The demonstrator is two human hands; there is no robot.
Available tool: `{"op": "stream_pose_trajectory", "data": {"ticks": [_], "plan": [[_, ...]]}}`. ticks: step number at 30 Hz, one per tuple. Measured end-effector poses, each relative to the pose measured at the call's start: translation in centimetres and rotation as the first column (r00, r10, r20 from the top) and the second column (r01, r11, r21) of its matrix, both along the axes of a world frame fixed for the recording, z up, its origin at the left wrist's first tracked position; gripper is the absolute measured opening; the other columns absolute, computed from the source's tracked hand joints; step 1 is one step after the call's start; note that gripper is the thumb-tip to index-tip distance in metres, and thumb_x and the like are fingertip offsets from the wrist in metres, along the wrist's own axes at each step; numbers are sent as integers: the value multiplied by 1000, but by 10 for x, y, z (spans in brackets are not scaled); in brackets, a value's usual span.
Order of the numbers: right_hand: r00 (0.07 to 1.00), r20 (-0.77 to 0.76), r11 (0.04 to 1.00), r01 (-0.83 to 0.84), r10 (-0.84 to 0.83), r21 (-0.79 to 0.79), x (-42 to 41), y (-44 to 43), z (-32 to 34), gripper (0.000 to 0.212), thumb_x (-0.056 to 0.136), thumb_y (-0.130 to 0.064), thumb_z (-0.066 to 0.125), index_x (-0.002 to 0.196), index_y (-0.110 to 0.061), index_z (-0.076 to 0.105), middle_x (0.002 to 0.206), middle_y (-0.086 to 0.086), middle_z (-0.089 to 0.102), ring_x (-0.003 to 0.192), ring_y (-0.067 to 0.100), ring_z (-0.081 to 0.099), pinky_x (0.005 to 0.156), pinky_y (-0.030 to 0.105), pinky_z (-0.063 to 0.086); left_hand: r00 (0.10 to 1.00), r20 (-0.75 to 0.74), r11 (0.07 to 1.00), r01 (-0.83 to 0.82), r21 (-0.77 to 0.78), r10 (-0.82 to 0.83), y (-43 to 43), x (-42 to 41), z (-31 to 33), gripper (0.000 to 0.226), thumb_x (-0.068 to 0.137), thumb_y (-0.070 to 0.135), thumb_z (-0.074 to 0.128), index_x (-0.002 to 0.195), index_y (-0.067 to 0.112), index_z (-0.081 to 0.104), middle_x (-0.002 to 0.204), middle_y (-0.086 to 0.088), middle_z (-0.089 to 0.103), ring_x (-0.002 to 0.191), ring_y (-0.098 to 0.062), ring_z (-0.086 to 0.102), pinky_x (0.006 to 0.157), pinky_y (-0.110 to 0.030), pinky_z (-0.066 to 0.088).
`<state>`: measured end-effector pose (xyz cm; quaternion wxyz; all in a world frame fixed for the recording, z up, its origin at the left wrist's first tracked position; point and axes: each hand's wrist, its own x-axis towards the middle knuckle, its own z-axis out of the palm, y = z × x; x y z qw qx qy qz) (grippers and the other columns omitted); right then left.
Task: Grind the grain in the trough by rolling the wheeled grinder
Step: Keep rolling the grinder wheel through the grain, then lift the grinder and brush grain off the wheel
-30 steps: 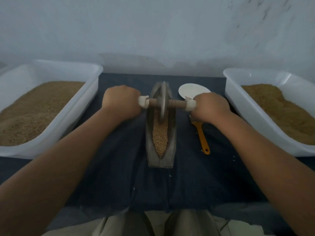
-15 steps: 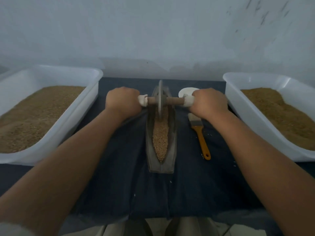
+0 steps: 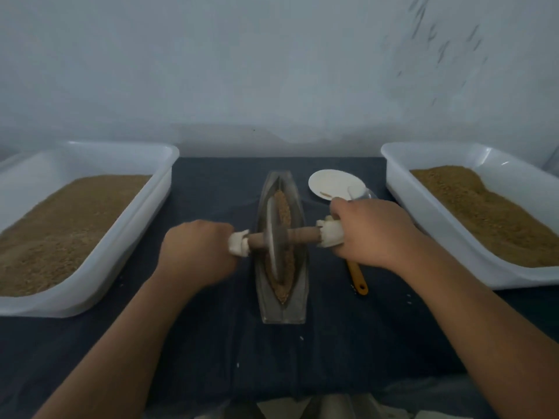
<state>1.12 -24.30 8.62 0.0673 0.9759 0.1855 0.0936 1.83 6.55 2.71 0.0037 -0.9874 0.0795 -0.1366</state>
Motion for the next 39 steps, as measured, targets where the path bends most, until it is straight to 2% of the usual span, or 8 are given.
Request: {"op": "stream_pose_trajectory", "data": {"ticks": [4, 7, 11, 16, 21, 28, 31, 39], "plan": [[995, -8, 994, -97, 97, -59, 9, 7, 12, 56, 74, -59, 77, 110, -34, 43, 100, -13, 59, 88, 16, 57, 71, 37, 48, 999, 39, 995, -34, -95, 38, 3, 0, -16, 36, 86, 63, 61, 68, 33, 54, 62, 14, 54, 59, -10, 54, 54, -28, 39], [978, -171, 948, -60, 118, 313, 3, -5, 30, 66, 74, -81, 71, 123, -47, 43, 119, -28, 51, 108, -3, 49, 87, 27, 42, 992, 107, 988, -44, -147, 60, 2, -5, -22, 40, 87, 62, 62, 62, 33, 52, 54, 14, 50, 50, -3, 46, 48, -23, 31], [954, 219, 462, -102, -207, 881, -14, -34, 21, 23, 104, -58, 48, 98, -40, 61, 97, -20, 67, 91, -7, 63, 72, 23, 46, 992, 88, 972, -73, -224, 95, 4, -8, -25, 37, 86, 60, 64, 62, 35, 53, 54, 15, 51, 50, 0, 44, 48, -23, 28], [936, -104, 799, 342, -336, 495, -28, -41, -36, 19, 102, -59, 49, 104, -40, 48, 84, -14, 61, 70, 3, 60, 64, 38, 56, 990, 99, 921, -50, -387, 96, 4, -14, -19, 34, 83, 52, 70, 59, 34, 53, 55, 14, 52, 53, -7, 48, 51, -25, 30], [974, -193, 968, 158, -120, 197, -24, -21, -65, 47, 97, -46, 57, 139, -50, 36, 80, -13, 60, 69, 4, 59, 62, 36, 56, 990, 80, 911, -72, -405, 114, 4, -16, -16, 34, 84, 48, 74, 60, 34, 55, 55, 15, 53, 53, -4, 48, 51, -24, 30], [963, -270, 619, 216, -7, 755, -10, -34, -48, 34, 108, -31, 50, 107, -59, 69, 103, -32, 70, 96, -10, 66, 78, 26, 51, 994, 86, 919, -28, -393, 67, 0, -17, -17, 38, 79, 44, 81, 58, 34, 51, 52, 15, 48, 50, 2, 39, 50, -20, 22], [986, -168, 684, 126, -6, 718, -8, -31, -46, 34, 94, -36, 74, 110, -63, 61, 104, -32, 69, 102, -7, 65, 83, 25, 52, 995, 81, 907, -11, -421, 50, -1, -18, -17, 36, 78, 41, 81, 58, 35, 52, 52, 16, 49, 50, 2, 41, 49, -20, 23], [963, -79, 451, 192, -258, 872, 37, 9, -27, 22, 108, -13, 58, 127, -7, 66, 118, 9, 71, 105, 18, 65, 91, 30, 51, 996, 54, 854, -28, -519, 66, -4, -19, -17, 32, 85, 49, 72, 63, 30, 60, 56, 13, 57, 55, -5, 54, 52, -25, 36]]}}
